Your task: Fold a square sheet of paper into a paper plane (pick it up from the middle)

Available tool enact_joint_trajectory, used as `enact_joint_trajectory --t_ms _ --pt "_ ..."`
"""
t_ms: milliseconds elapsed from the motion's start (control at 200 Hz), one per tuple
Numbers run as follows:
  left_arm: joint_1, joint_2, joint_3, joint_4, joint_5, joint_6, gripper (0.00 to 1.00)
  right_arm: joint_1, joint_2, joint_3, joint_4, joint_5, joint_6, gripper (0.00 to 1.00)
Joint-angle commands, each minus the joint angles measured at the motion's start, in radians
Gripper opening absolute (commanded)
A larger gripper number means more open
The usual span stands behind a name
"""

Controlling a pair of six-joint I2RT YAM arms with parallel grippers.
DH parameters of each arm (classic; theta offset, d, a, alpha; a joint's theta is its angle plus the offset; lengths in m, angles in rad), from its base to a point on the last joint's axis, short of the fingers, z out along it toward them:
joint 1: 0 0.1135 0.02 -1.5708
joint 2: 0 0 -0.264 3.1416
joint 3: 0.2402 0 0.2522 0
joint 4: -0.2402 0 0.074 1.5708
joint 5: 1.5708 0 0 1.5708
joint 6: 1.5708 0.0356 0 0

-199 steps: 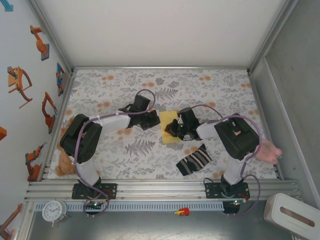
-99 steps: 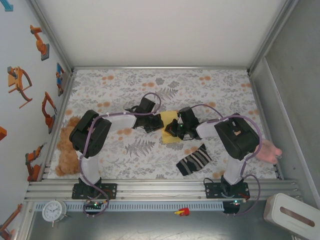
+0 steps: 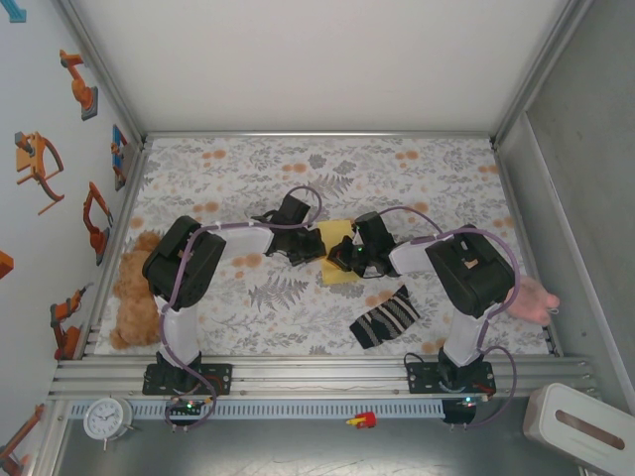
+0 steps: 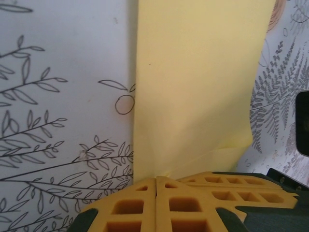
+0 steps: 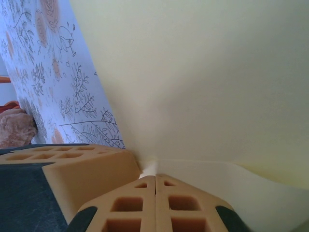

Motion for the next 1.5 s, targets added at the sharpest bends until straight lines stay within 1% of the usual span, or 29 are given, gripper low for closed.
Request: enact_joint_trajectory --t_ms 0,115,295,426,486,711,911,997,1107,1167,1337,1497 --pt "-0.005 0.022 0.021 -0.058 -0.027 0.031 0.0 0.004 0.025 -0.027 -0.129 0.063 -0.007 0.0" --pt "-0.005 0.033 0.021 -0.094 -0.064 0.047 0.0 -0.002 -0.001 -0.032 -0.086 0.033 -0.021 0.0" --pt "-0.005 0.059 0.022 -0.137 -0.096 0.067 0.0 -0.025 -0.085 -0.028 -0.024 -0.044 -0.078 0.0" --pt "-0.005 0.067 0.031 -0.156 -0.11 0.081 0.0 -0.029 -0.137 -0.013 -0.122 -0.005 -0.171 0.0" --pt "-0.005 0.071 0.036 -0.159 -0.106 0.086 0.0 -0.031 -0.13 -0.009 -0.158 0.007 -0.199 0.0" --pt "-0.004 0.08 0.052 -0.17 -0.102 0.091 0.0 -0.037 -0.069 0.018 -0.178 -0.003 -0.226 0.0" --pt "-0.005 0.088 0.059 -0.212 -0.136 0.082 0.0 -0.05 -0.049 -0.003 -0.221 0.064 -0.21 0.0" --pt "-0.005 0.098 0.059 -0.236 -0.161 0.069 0.0 -0.061 -0.055 -0.055 -0.184 0.08 -0.178 0.0" --pt "-0.004 0.101 0.051 -0.245 -0.186 0.066 0.0 -0.08 -0.098 -0.12 -0.133 0.085 -0.148 0.0" --pt "-0.004 0.101 0.052 -0.245 -0.182 0.077 0.0 -0.086 -0.14 -0.135 -0.125 0.086 -0.15 0.0" --pt "-0.006 0.097 0.067 -0.245 -0.169 0.107 0.0 -0.087 -0.228 -0.065 -0.169 0.039 -0.212 0.0" --pt "-0.007 0.098 0.088 -0.244 -0.155 0.13 0.0 -0.081 -0.183 0.019 -0.187 -0.012 -0.243 0.0"
